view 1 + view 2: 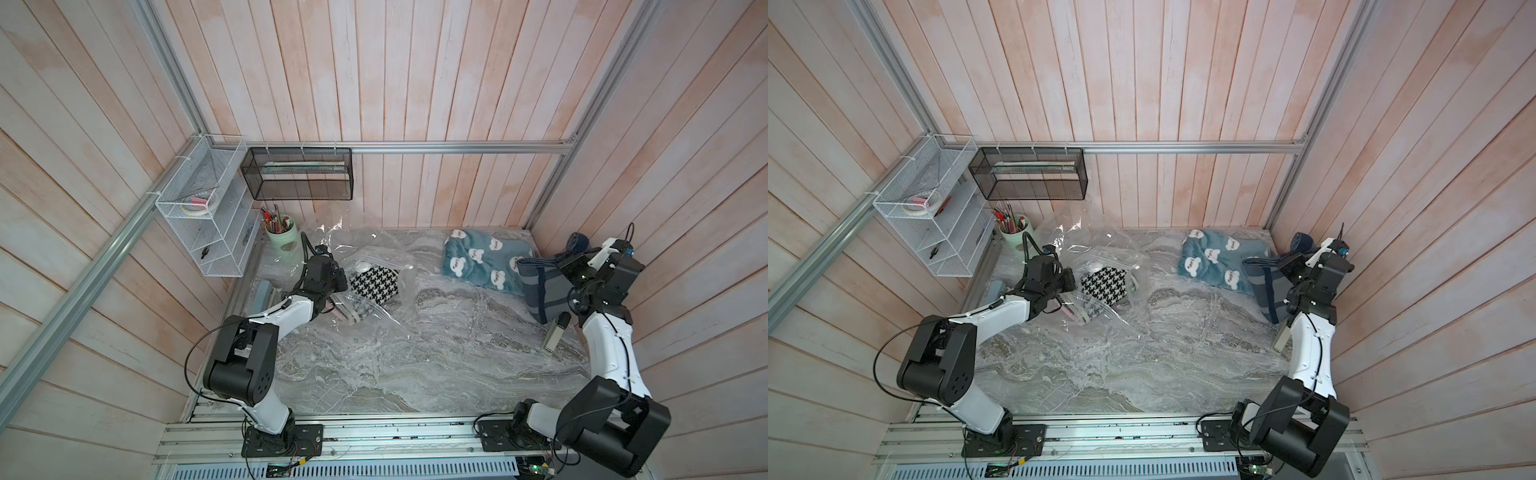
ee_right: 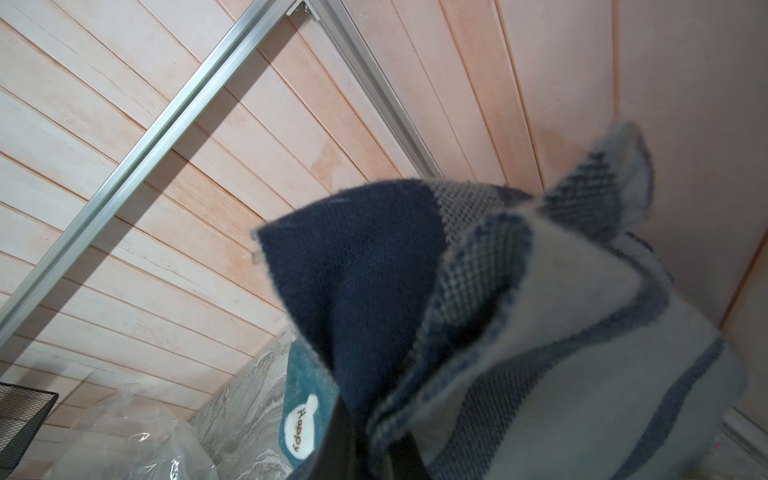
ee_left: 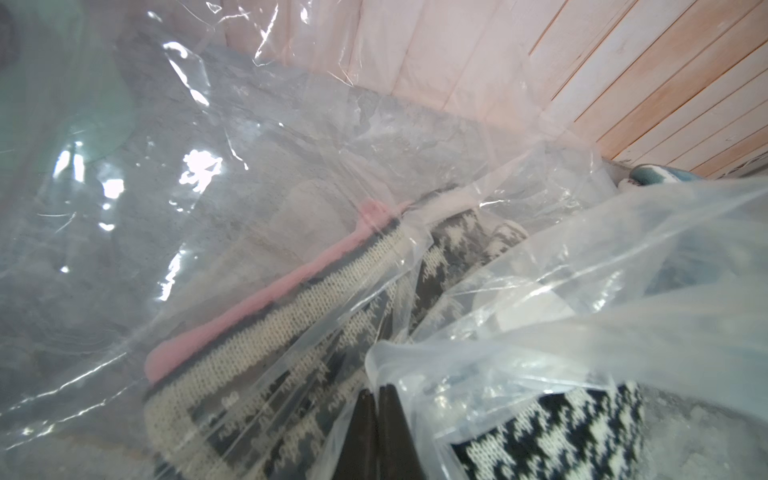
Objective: Take the blanket out of the vacuum bag
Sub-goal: Place the blanket at the corner of the board.
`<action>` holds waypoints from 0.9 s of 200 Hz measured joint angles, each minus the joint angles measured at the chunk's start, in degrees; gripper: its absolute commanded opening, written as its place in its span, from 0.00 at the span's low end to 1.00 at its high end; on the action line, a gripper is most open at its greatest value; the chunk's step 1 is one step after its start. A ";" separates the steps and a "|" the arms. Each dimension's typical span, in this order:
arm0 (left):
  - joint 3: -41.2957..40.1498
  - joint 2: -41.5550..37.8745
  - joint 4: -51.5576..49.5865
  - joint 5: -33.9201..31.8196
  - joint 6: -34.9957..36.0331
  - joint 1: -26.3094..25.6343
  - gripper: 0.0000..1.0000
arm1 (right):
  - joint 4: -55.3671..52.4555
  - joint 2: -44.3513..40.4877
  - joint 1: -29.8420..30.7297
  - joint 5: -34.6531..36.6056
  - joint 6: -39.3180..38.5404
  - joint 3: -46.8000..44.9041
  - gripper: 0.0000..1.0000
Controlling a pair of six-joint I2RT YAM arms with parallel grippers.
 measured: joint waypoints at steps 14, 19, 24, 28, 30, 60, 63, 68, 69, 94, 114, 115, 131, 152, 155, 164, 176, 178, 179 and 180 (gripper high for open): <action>0.00 -0.04 -0.04 0.00 0.00 0.00 0.00 | 1.01 1.73 1.84 0.66 -0.50 0.55 0.00; 0.00 -0.09 -0.11 0.00 0.00 0.00 0.00 | 1.29 2.40 2.54 0.85 -0.74 0.83 0.00; 0.00 -0.17 -0.26 0.00 0.02 -0.02 0.00 | 1.66 3.08 3.28 1.03 -0.92 1.18 0.00; 0.00 -0.22 -0.37 0.00 0.02 0.00 0.00 | 1.90 3.58 3.82 1.25 -1.07 1.51 0.00; 0.00 -0.31 -0.42 0.00 0.02 0.00 0.00 | 2.08 3.89 4.17 1.33 -1.09 1.68 0.00; 0.02 -0.83 -0.83 -0.02 0.02 -0.02 0.00 | 3.80 8.52 8.11 2.32 -1.73 5.49 0.00; 0.00 -0.85 -0.87 -0.02 0.02 -0.02 0.00 | 3.93 9.09 8.55 2.38 -1.88 5.95 0.00; 0.00 -0.85 -0.92 -0.02 0.02 -0.02 0.00 | 4.13 9.88 9.18 2.80 -2.16 6.69 0.00; 0.02 -0.85 -0.92 -0.02 0.02 -0.02 0.00 | 4.13 10.01 9.29 2.82 -2.21 6.80 0.00; 0.00 -0.92 -1.18 -0.04 0.04 -0.02 0.00 | 4.33 14.19 12.83 4.39 -3.85 10.91 0.00; 0.02 -1.09 -1.38 -0.09 0.22 -0.02 0.00 | 4.63 17.20 14.60 4.74 -4.55 13.68 0.00; 0.00 -1.11 -1.40 -0.13 0.24 -0.02 0.00 | 4.63 17.31 14.64 4.76 -4.55 13.77 0.00; 0.02 -1.18 -1.49 -0.26 0.44 -0.02 0.00 | 4.81 19.50 15.47 4.98 -5.05 15.61 0.00; 0.02 -1.18 -1.49 -0.37 0.63 -0.02 0.00 | 4.79 22.32 16.70 5.73 -5.95 17.92 0.00; 0.02 -1.20 -1.49 -0.44 0.63 -0.02 0.00 | 4.81 22.71 16.90 5.79 -6.08 18.23 0.00; 0.02 -1.29 -1.51 -0.50 0.66 -0.02 0.00 | 4.63 24.26 17.77 5.99 -6.73 19.61 0.00; 0.02 -1.51 -1.51 -0.70 0.68 -0.04 0.00 | 4.50 26.43 18.99 6.16 -7.45 21.57 0.00; 0.02 -1.53 -1.51 -0.72 0.68 -0.04 0.00 | 4.50 26.88 19.28 6.16 -7.63 21.90 0.00; 0.00 -1.55 -1.51 -0.72 0.68 -0.04 0.00 | 4.50 27.10 19.41 6.16 -7.67 22.10 0.00; 0.02 -1.57 -1.53 -0.74 0.68 -0.04 0.00 | 4.50 27.19 19.47 6.16 -7.69 22.21 0.00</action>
